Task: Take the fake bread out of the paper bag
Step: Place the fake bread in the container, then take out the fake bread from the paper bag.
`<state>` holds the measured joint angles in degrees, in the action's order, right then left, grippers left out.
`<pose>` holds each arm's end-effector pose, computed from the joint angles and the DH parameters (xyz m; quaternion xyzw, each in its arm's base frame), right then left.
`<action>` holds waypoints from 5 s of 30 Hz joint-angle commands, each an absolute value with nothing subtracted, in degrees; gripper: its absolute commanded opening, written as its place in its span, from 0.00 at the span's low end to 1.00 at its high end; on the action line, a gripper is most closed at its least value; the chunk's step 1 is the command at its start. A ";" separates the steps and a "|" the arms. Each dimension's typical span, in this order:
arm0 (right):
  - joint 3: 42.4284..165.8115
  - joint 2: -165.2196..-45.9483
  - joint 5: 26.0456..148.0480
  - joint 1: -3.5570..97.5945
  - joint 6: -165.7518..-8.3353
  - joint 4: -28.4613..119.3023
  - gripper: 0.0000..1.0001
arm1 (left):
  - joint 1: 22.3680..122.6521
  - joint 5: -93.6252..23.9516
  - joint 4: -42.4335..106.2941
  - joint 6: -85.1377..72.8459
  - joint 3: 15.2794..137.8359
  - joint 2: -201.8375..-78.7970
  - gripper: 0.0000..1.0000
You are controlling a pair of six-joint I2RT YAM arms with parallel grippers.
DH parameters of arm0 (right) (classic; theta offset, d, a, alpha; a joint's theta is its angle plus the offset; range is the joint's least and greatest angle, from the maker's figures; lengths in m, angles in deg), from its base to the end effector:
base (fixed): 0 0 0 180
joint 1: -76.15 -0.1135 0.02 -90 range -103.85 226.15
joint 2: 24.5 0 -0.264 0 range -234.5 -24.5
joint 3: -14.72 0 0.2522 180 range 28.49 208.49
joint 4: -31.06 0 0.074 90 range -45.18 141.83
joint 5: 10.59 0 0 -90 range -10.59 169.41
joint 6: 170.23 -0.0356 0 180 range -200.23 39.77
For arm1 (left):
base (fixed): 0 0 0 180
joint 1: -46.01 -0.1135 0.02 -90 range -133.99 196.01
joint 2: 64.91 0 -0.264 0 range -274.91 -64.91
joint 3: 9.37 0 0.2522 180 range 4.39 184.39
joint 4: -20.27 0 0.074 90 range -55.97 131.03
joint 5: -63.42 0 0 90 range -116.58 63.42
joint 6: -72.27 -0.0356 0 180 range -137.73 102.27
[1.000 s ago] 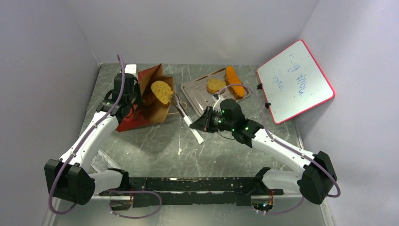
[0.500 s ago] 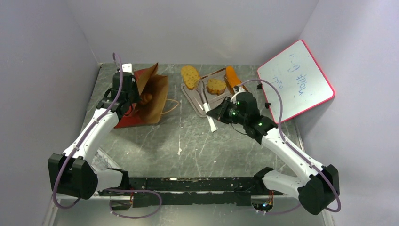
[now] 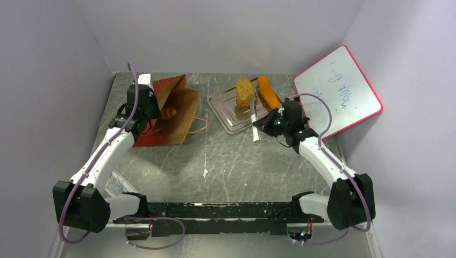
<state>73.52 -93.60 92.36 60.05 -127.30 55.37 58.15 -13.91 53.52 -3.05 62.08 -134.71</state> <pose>0.2509 0.0807 0.2533 0.1844 0.8618 0.3269 0.3411 0.2691 -0.0499 0.3115 -0.0730 0.8662 -0.0188 0.4940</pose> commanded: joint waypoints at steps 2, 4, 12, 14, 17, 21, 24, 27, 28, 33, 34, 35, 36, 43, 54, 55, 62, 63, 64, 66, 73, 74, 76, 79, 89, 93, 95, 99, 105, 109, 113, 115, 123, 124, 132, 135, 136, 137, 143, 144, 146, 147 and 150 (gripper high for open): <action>72.85 -97.77 96.26 63.14 -129.11 47.95 0.00 | 57.52 -16.31 51.46 -2.28 60.61 -132.78 0.07; 73.39 -99.55 96.52 63.52 -129.35 47.34 0.00 | 57.52 -16.75 51.44 -2.16 60.47 -132.78 0.07; 72.74 -103.65 98.06 65.78 -131.03 45.27 0.00 | 57.66 -17.46 51.70 -2.10 60.85 -132.50 0.07; 71.85 -103.86 99.05 66.55 -132.16 44.05 0.05 | 57.70 -17.52 51.80 -2.23 60.98 -132.50 0.07; 71.39 -103.37 99.56 67.13 -132.82 43.45 0.21 | 57.70 -17.61 51.89 -2.39 61.16 -132.46 0.07; 71.84 -102.83 99.79 67.39 -132.68 44.01 0.32 | 57.79 -17.61 51.88 -2.53 61.33 -132.58 0.07; 72.22 -102.50 100.14 67.49 -132.69 44.24 0.34 | 57.87 -17.61 51.81 -2.48 61.34 -132.67 0.07; 72.57 -101.88 100.29 67.57 -132.55 44.60 0.34 | 57.88 -17.61 51.79 -2.51 61.34 -132.67 0.07; 72.67 -101.69 100.36 67.64 -132.46 44.80 0.34 | 57.88 -17.61 51.79 -2.57 61.34 -132.67 0.07; 72.21 -99.54 100.29 67.68 -132.44 45.31 0.34 | 57.96 -17.44 51.88 -2.84 61.43 -132.84 0.07; 72.05 -99.04 100.33 67.67 -132.44 45.41 0.34 | 57.96 -17.43 51.94 -2.85 61.39 -132.85 0.07; 71.89 -98.58 100.26 67.69 -132.44 45.56 0.34 | 57.96 -17.51 51.99 -2.87 61.35 -132.85 0.07; 71.64 -98.19 100.25 67.71 -132.39 45.67 0.35 | 57.96 -17.50 51.97 -2.87 61.27 -132.93 0.07; 69.36 -95.96 100.04 68.18 -132.19 46.53 0.35 | 57.96 -18.13 51.88 -3.13 61.08 -133.11 0.07; 68.34 -95.26 99.43 68.94 -133.12 46.21 0.34 | 57.98 -18.18 51.83 -3.68 60.86 -132.90 0.07; 68.45 -94.63 99.24 68.94 -132.94 46.76 0.34 | 57.97 -18.14 51.73 -3.81 60.78 -132.86 0.07; 67.67 -87.03 101.01 68.81 -132.25 49.70 0.33 | 58.05 -19.48 50.97 -3.93 58.46 -132.31 0.07; 67.41 -85.78 101.55 68.77 -132.40 49.93 0.33 | 58.05 -19.71 50.72 -3.88 57.86 -132.05 0.07; 67.27 -84.62 102.08 68.72 -132.34 50.31 0.33 | 58.05 -20.09 50.51 -3.99 57.35 -131.75 0.07; 67.31 -82.21 102.90 68.40 -132.11 51.32 0.33 | 58.20 -20.74 49.97 -4.21 56.43 -131.31 0.07; 69.97 -78.20 106.45 64.22 -130.31 54.45 0.33 | 60.50 -20.93 50.83 -5.59 56.11 -131.39 0.07; 70.56 -77.94 106.33 62.92 -130.25 54.99 0.33 | 60.84 -20.91 50.94 -5.72 56.15 -131.44 0.07; 71.55 -77.37 104.98 59.31 -130.44 55.46 0.33 | 61.61 -21.26 51.01 -5.92 56.17 -131.51 0.07; 72.54 -77.45 101.93 52.52 -131.27 55.55 0.32 | 63.05 -21.06 51.61 -6.07 56.46 -131.85 0.07; 71.84 -81.89 90.41 31.10 -135.82 50.45 0.32 | 65.90 -20.20 51.87 -5.29 55.25 -130.75 0.07; 71.63 -86.09 88.61 27.30 -136.73 46.95 0.33 | 66.30 -20.29 52.17 -5.33 54.93 -129.75 0.07; 71.62 -88.30 87.89 26.61 -136.99 45.32 0.33 | 66.55 -20.41 52.54 -5.25 54.94 -129.40 0.07; 70.83 -92.73 87.52 26.55 -138.42 40.53 0.34 | 67.30 -20.40 52.87 -5.07 54.69 -128.32 0.07; 72.30 -99.73 88.13 26.71 -139.96 35.02 0.36 | 68.28 -19.93 53.55 -5.15 54.44 -127.58 0.07; 73.23 -102.78 88.16 27.35 -140.72 34.13 0.38 | 68.83 -19.90 53.63 -5.05 54.49 -127.19 0.07; 73.18 -103.66 87.81 28.49 -141.58 33.66 0.40 | 69.53 -19.57 53.60 -4.92 54.72 -126.96 0.07; 73.05 -104.12 87.84 29.01 -141.98 33.03 0.40 | 69.84 -19.48 53.46 -4.84 54.75 -127.03 0.07; 72.62 -107.31 88.72 30.67 -144.03 30.33 0.40 | 71.33 -19.11 53.25 -4.62 55.07 -127.44 0.07; 72.75 -107.66 88.72 30.71 -144.11 30.18 0.40 | 71.52 -19.03 53.34 -4.58 55.22 -127.48 0.07; 72.73 -109.45 89.34 31.88 -145.23 28.76 0.41 | 72.18 -18.50 53.96 -4.89 56.31 -127.40 0.07; 72.66 -110.44 90.05 32.18 -145.55 28.05 0.41 | 72.50 -18.46 53.98 -4.73 56.59 -127.41 0.07; 72.38 -110.68 90.31 32.32 -145.85 27.59 0.41 | 72.61 -18.42 54.03 -4.72 56.64 -127.34 0.07; 71.97 -110.79 90.69 32.37 -146.27 27.08 0.41 | 72.76 -18.23 54.13 -4.72 56.72 -127.27 0.07; 68.18 -111.13 91.74 32.93 -148.45 21.90 0.41 | 73.36 -18.55 54.50 -4.59 57.08 -126.89 0.07; 67.75 -111.48 92.06 33.05 -148.63 20.87 0.41 | 73.46 -18.64 54.59 -4.54 57.16 -126.92 0.07; 66.92 -112.55 92.67 33.23 -149.08 18.32 0.41 | 73.88 -18.70 54.88 -4.54 57.48 -126.87 0.07; 66.37 -112.97 92.86 33.22 -149.32 16.75 0.41 | 74.02 -18.67 55.09 -4.51 57.56 -126.92 0.07; 65.30 -114.68 93.78 33.51 -149.61 13.53 0.41 | 74.22 -18.75 55.45 -4.61 57.81 -126.70 0.07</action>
<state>66.62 -112.73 92.29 32.97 -148.37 21.32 73.28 -18.19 55.12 -5.30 55.35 -128.20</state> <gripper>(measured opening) 0.414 0.077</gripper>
